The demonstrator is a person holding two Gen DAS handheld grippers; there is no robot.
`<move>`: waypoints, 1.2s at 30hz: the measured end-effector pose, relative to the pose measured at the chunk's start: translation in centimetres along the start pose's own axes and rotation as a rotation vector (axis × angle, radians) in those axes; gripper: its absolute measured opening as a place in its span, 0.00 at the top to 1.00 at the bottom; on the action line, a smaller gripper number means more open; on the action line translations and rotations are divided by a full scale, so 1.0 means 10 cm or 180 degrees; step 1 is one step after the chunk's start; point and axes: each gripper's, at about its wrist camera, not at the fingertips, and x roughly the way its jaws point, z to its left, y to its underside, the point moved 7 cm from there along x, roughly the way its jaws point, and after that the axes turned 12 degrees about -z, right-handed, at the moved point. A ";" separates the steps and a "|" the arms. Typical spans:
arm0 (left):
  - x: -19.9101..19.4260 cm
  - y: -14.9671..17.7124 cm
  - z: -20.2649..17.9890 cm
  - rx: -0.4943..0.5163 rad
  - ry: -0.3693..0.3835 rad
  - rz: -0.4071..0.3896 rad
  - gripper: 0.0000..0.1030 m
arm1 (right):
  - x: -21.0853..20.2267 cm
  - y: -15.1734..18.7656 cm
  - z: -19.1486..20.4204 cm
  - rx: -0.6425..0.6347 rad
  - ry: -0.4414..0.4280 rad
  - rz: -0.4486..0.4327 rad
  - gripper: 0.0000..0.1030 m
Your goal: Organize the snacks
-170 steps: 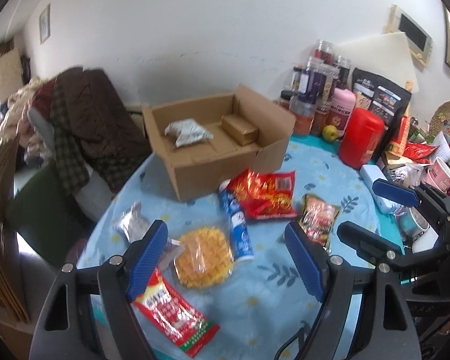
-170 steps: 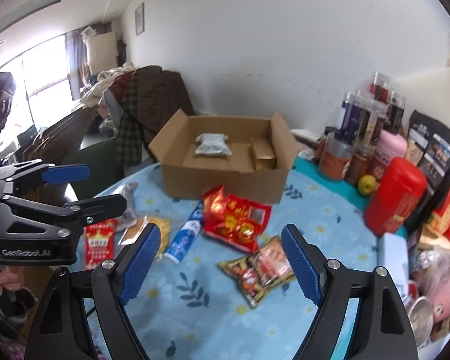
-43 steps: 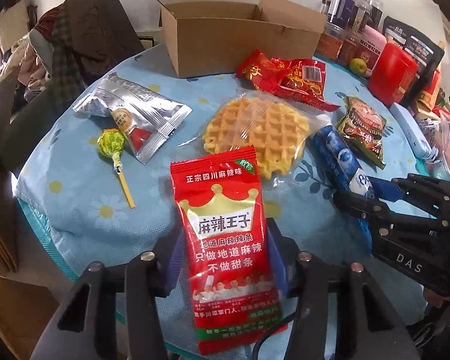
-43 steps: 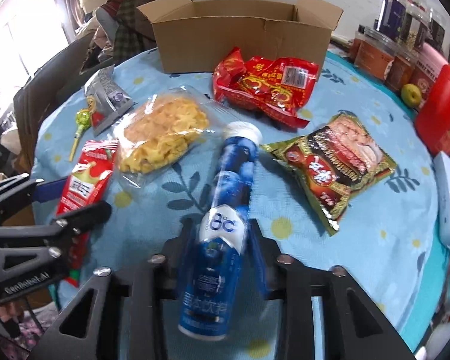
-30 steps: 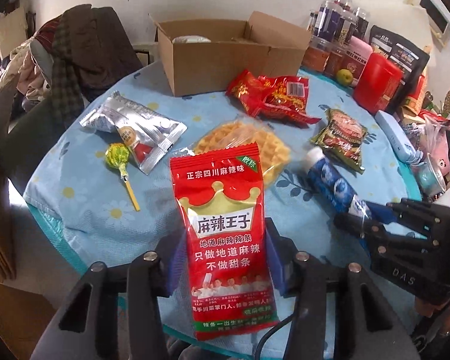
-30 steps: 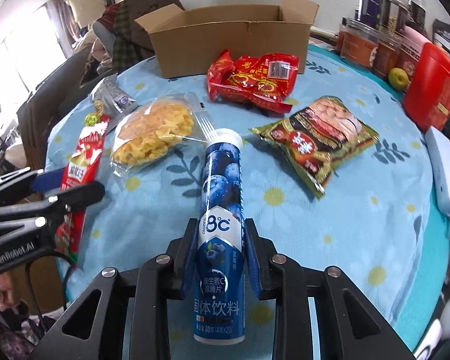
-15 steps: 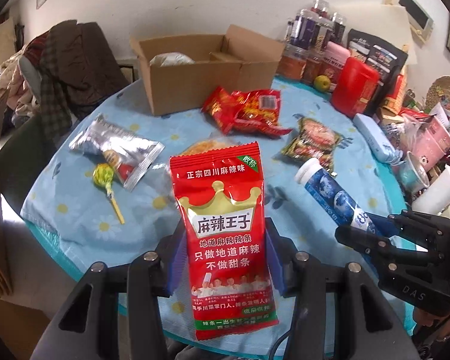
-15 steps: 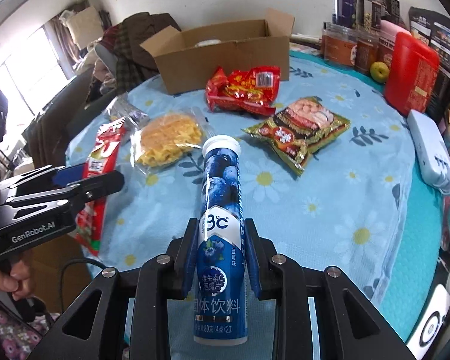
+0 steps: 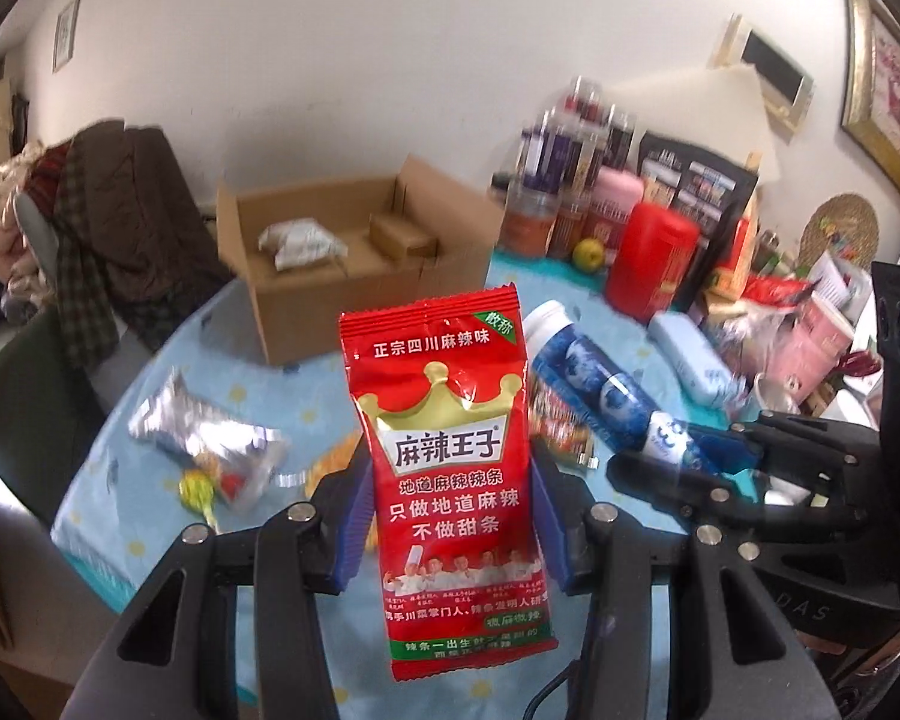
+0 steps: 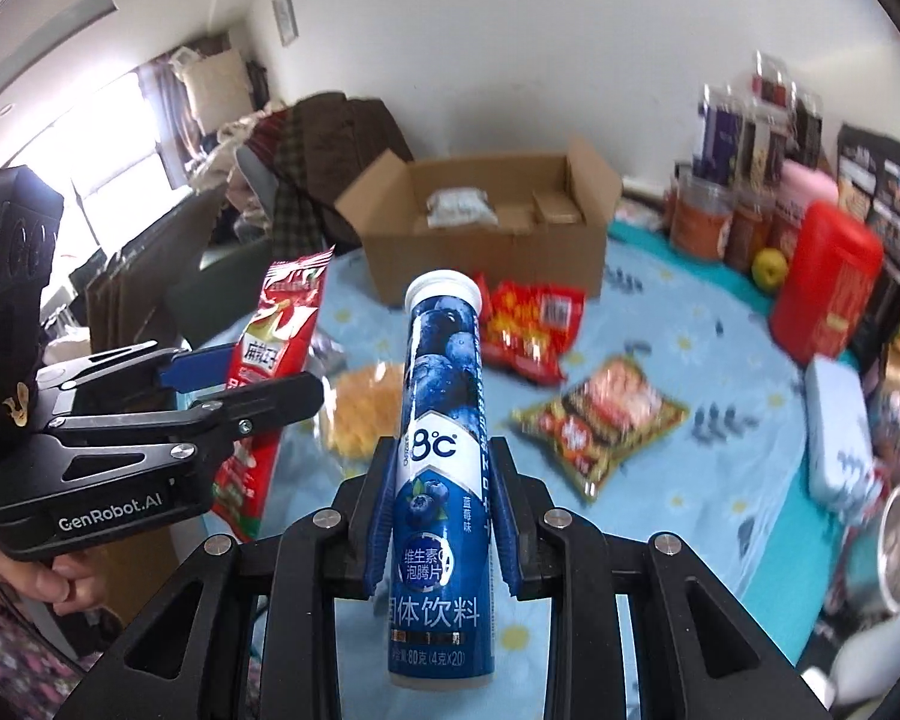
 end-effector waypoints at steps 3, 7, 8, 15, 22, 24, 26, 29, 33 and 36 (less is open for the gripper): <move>0.00 -0.21 0.00 -0.0008 0.0051 -0.0139 0.55 | 0.00 -0.17 0.01 -0.0047 -0.0010 -0.0098 0.72; 0.02 -0.45 0.03 0.0013 0.0040 -0.0309 0.55 | 0.02 -0.41 0.00 -0.0132 -0.0013 -0.0215 0.72; 0.03 -0.52 0.03 0.0022 0.0035 -0.0342 0.55 | 0.03 -0.46 0.00 -0.0145 -0.0015 -0.0238 0.72; 0.11 -1.00 0.06 0.0145 0.0015 -0.0636 0.55 | 0.14 -0.90 -0.07 -0.0235 -0.0026 -0.0422 0.72; 0.34 -1.42 0.22 0.0110 0.0000 -0.0796 0.55 | 0.42 -1.32 -0.24 -0.0281 0.0018 -0.0503 0.72; 0.43 -1.55 0.28 0.0116 -0.0033 -0.0834 0.55 | 0.52 -1.45 -0.27 -0.0352 0.0058 -0.0524 0.72; 0.53 -1.68 0.34 0.0144 -0.0095 -0.0884 0.55 | 0.61 -1.59 -0.29 -0.0455 0.0083 -0.0564 0.72; 0.71 -1.85 0.43 0.0130 -0.0141 -0.0900 0.55 | 0.75 -1.79 -0.33 -0.0534 0.0102 -0.0598 0.72; 0.95 -2.03 0.54 0.0153 -0.0260 -0.0909 0.55 | 0.94 -2.01 -0.37 -0.0637 0.0146 -0.0654 0.72; 1.15 -2.14 0.62 0.0164 -0.0325 -0.0885 0.55 | 1.12 -2.15 -0.43 -0.0639 0.0120 -0.0656 0.72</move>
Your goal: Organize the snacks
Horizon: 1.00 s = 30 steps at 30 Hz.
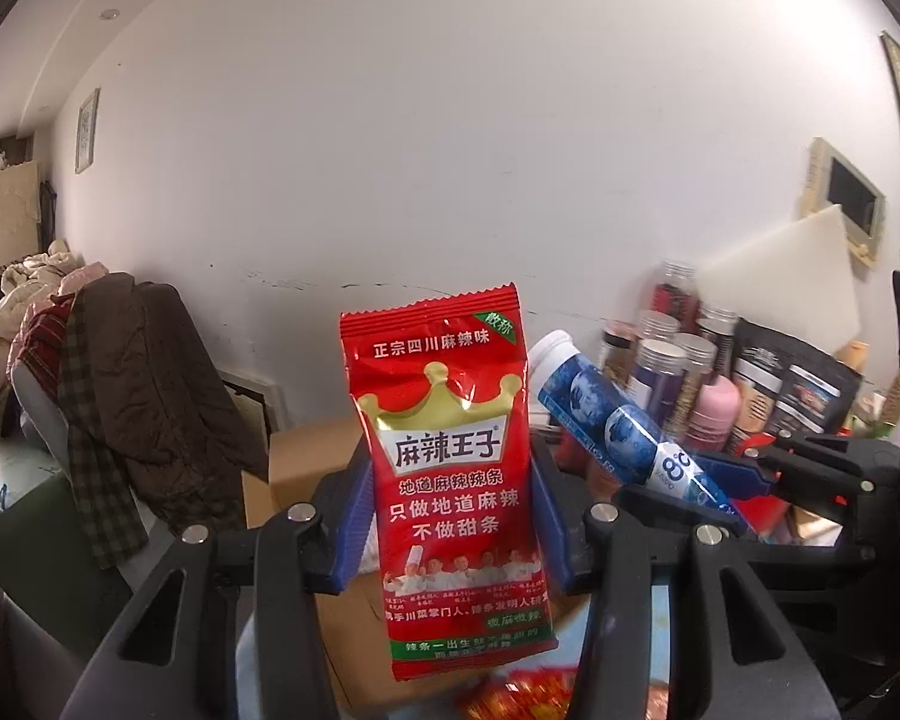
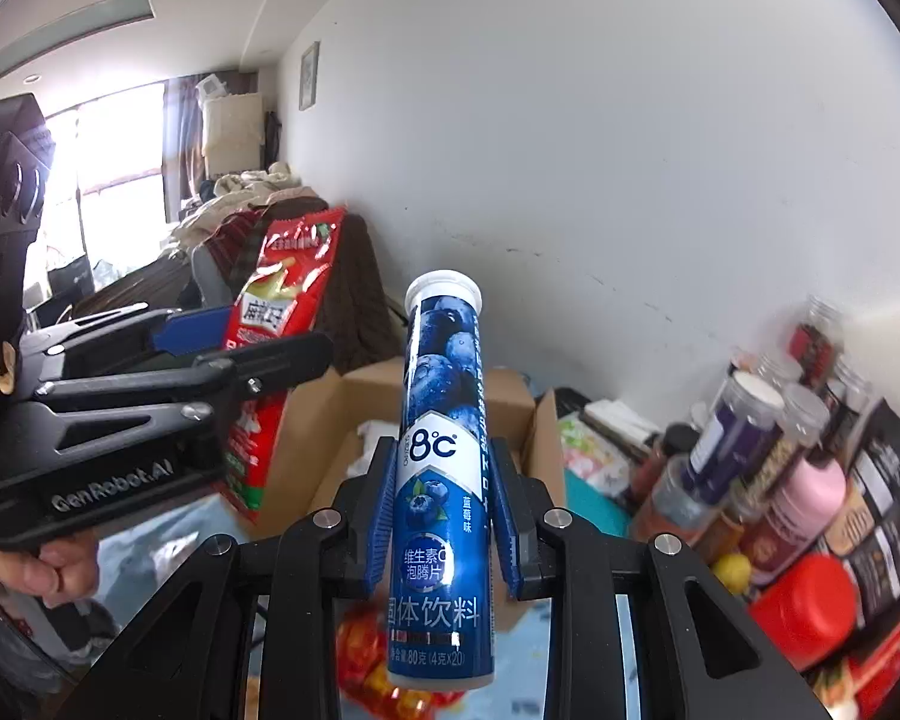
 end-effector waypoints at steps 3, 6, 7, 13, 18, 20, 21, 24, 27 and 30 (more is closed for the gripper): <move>0.23 0.00 0.07 0.0012 -0.0057 0.0067 0.55 | 0.22 -0.05 -0.08 0.0012 -0.0002 0.0033 0.72; 0.48 0.03 0.15 0.0010 -0.0115 0.0160 0.55 | 0.42 -0.07 -0.15 0.0006 0.0032 0.0091 0.72; 0.54 0.04 0.16 0.0014 -0.0128 0.0188 0.55 | 0.47 -0.07 -0.17 0.0000 0.0046 0.0105 0.72; 0.95 0.20 0.32 -0.0038 -0.0251 0.0429 0.55 | 0.85 0.01 -0.28 0.0020 0.0091 0.0295 0.72; 1.22 0.41 0.42 -0.0045 -0.0332 0.0681 0.55 | 1.17 0.21 -0.35 0.0063 0.0056 0.0517 0.72; 1.31 0.50 0.44 -0.0052 -0.0346 0.0769 0.55 | 1.29 0.29 -0.38 0.0109 0.0014 0.0618 0.72; 1.35 0.55 0.45 -0.0042 -0.0362 0.0810 0.55 | 1.34 0.33 -0.39 0.0133 -0.0005 0.0660 0.72; 1.45 0.69 0.49 -0.0012 -0.0407 0.0942 0.55 | 1.46 0.44 -0.39 0.0137 -0.0014 0.0791 0.72; 1.54 0.82 0.51 0.0016 -0.0427 0.1079 0.55 | 1.55 0.55 -0.39 0.0155 -0.0029 0.0887 0.72; 1.61 0.94 0.54 0.0030 -0.0443 0.1199 0.55 | 1.64 0.66 -0.39 0.0176 -0.0047 0.0990 0.72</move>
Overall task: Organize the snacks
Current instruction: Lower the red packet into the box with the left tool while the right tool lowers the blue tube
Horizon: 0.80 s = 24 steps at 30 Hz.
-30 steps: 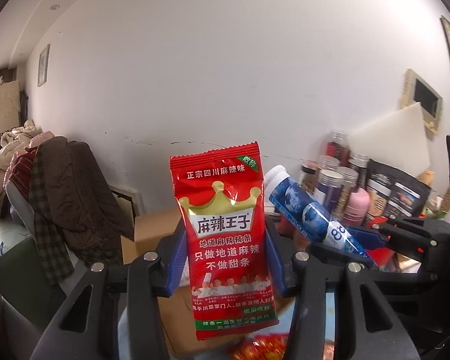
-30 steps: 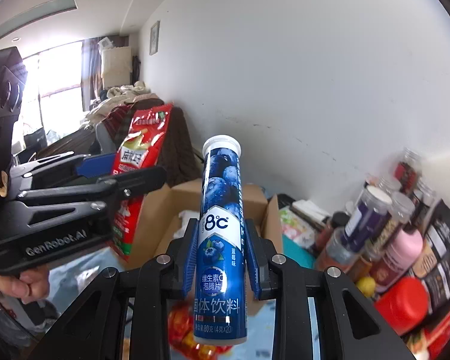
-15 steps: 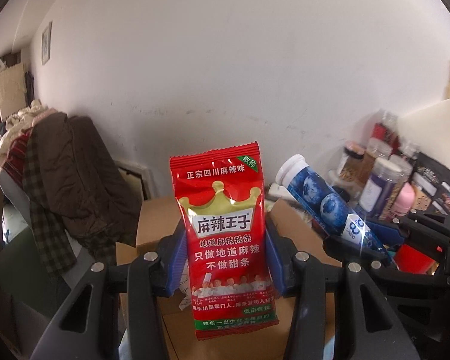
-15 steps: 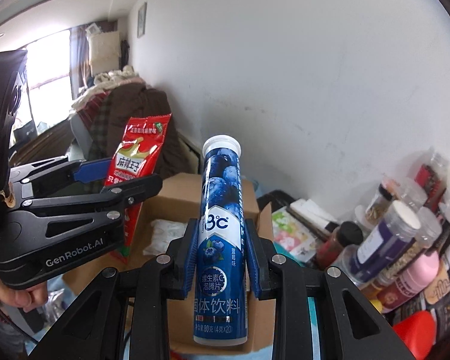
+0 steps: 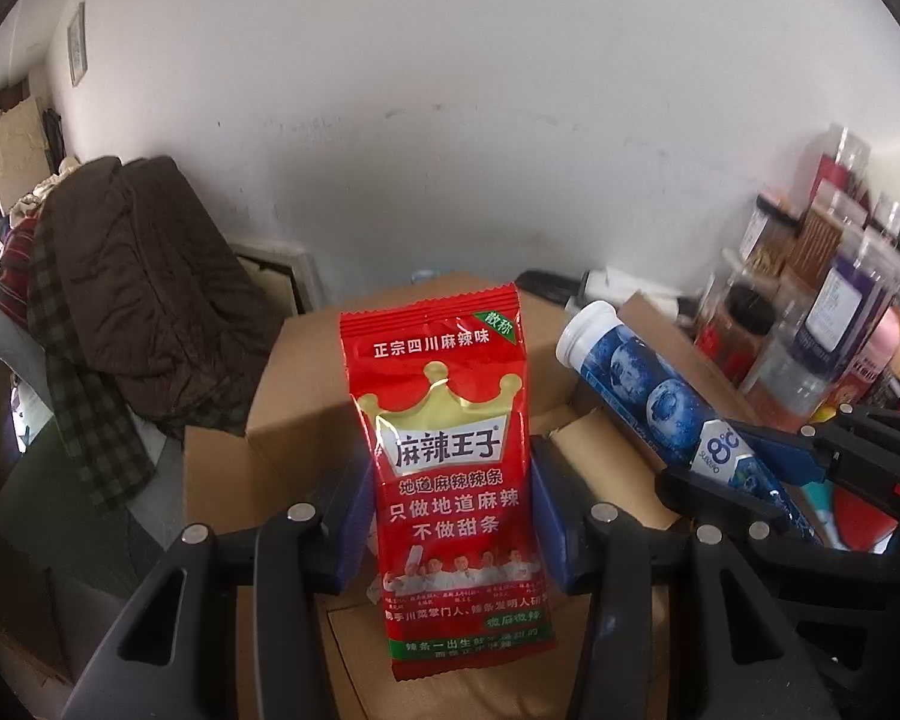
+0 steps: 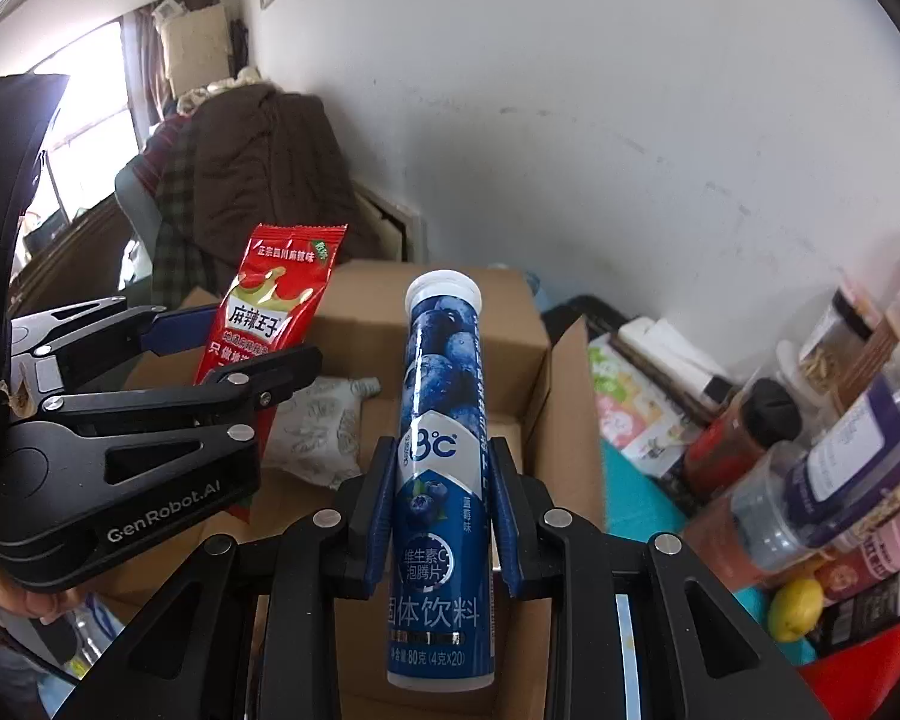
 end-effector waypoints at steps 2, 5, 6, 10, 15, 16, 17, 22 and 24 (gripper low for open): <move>0.06 0.06 0.00 0.0029 -0.0012 0.0086 0.55 | 0.08 0.06 -0.01 0.0006 -0.0012 0.0077 0.72; 0.15 0.15 0.02 0.0069 -0.0055 0.0214 0.55 | 0.21 0.14 -0.02 0.0031 -0.0018 0.0193 0.72; 0.18 0.16 0.03 0.0078 -0.0060 0.0252 0.55 | 0.24 0.16 -0.02 0.0025 -0.0006 0.0219 0.72; 0.28 0.27 0.07 0.0105 -0.0103 0.0417 0.55 | 0.36 0.23 -0.02 0.0063 -0.0030 0.0358 0.72; 0.36 0.35 0.10 0.0066 -0.0120 0.0549 0.55 | 0.43 0.26 -0.05 0.0144 -0.0057 0.0425 0.72; 0.37 0.35 0.10 0.0068 -0.0125 0.0560 0.55 | 0.43 0.26 -0.05 0.0141 -0.0050 0.0432 0.72; 0.38 0.36 0.11 0.0065 -0.0128 0.0568 0.55 | 0.44 0.26 -0.05 0.0129 -0.0033 0.0444 0.72; 0.38 0.35 0.13 0.0086 -0.0200 0.0578 0.54 | 0.42 0.25 -0.05 0.0062 0.0054 0.0436 0.64; 0.36 0.34 0.14 0.0076 -0.0229 0.0565 0.53 | 0.39 0.25 -0.04 0.0047 0.0080 0.0425 0.61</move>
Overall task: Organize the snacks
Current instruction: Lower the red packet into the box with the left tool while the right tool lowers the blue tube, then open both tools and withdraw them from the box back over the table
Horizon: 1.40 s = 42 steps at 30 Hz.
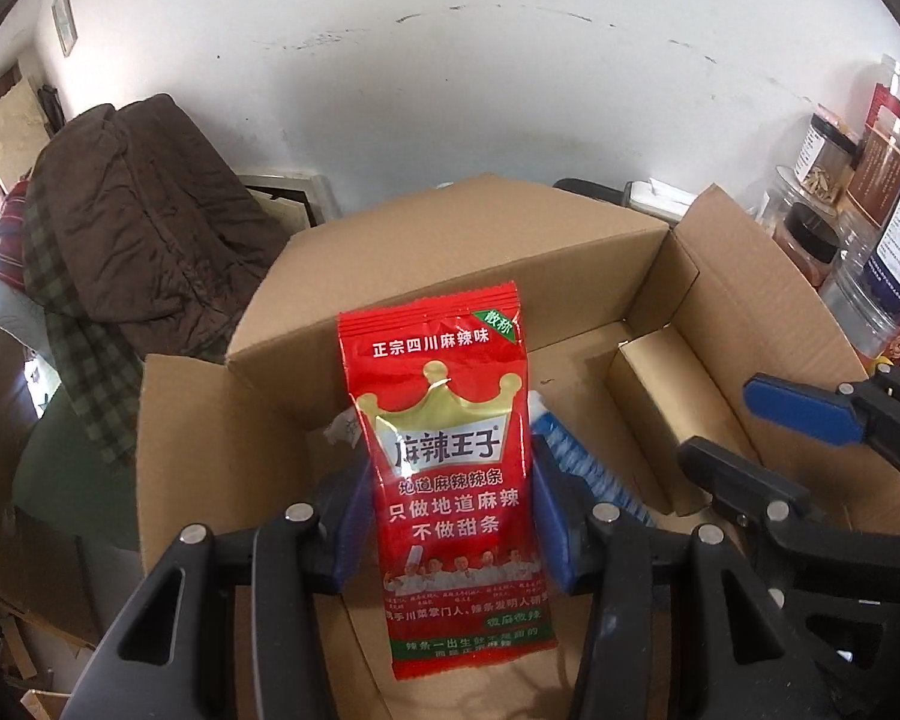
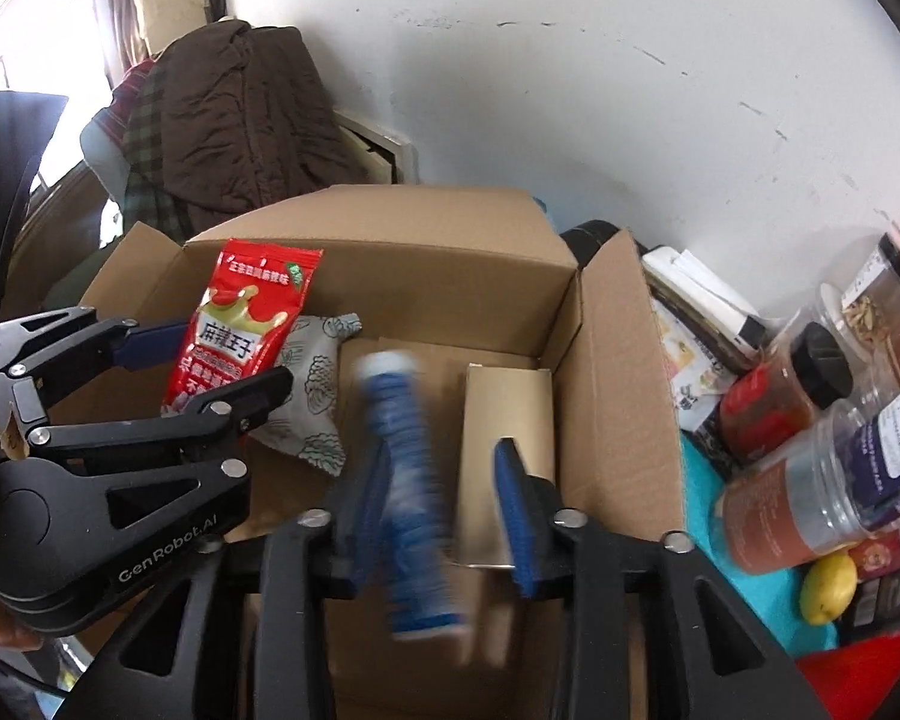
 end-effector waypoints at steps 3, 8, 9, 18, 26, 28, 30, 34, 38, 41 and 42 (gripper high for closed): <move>-0.04 -0.01 0.01 -0.0020 -0.0038 0.0008 0.47 | -0.05 0.01 0.00 -0.0013 0.0033 -0.0001 0.61; -0.22 -0.13 0.03 -0.0031 -0.0093 -0.0126 0.44 | -0.19 -0.05 -0.03 0.0015 0.0071 -0.0066 0.57; -0.27 -0.16 0.03 -0.0039 -0.0094 -0.0147 0.44 | -0.23 -0.06 -0.04 0.0016 0.0077 -0.0084 0.57; -0.81 -0.41 0.01 -0.0080 -0.0034 -0.0452 0.44 | -0.70 -0.30 0.01 0.0006 0.0131 -0.0361 0.57; -1.37 -0.58 0.01 -0.0064 -0.0010 -0.0732 0.44 | -1.28 -0.48 0.12 -0.0072 0.0211 -0.0696 0.57; -1.51 -0.61 0.00 -0.0067 0.0004 -0.0803 0.44 | -1.41 -0.50 0.16 -0.0098 0.0227 -0.0769 0.57; -1.67 -0.62 0.00 -0.0079 0.0012 -0.0877 0.44 | -1.57 -0.51 0.20 -0.0137 0.0263 -0.0856 0.56; -1.96 -0.62 -0.02 -0.0070 0.0074 -0.0981 0.44 | -1.83 -0.51 0.25 -0.0151 0.0301 -0.1009 0.45; -2.22 -0.58 -0.01 -0.0097 0.0104 -0.1100 0.27 | -2.08 -0.44 0.29 -0.0117 0.0333 -0.1122 0.33; -2.43 -0.55 0.01 -0.0081 0.0097 -0.1243 0.20 | -2.26 -0.38 0.32 -0.0123 0.0397 -0.1217 0.27; -2.50 -0.53 0.01 -0.0060 0.0092 -0.1281 0.20 | -2.33 -0.35 0.32 -0.0121 0.0434 -0.1246 0.25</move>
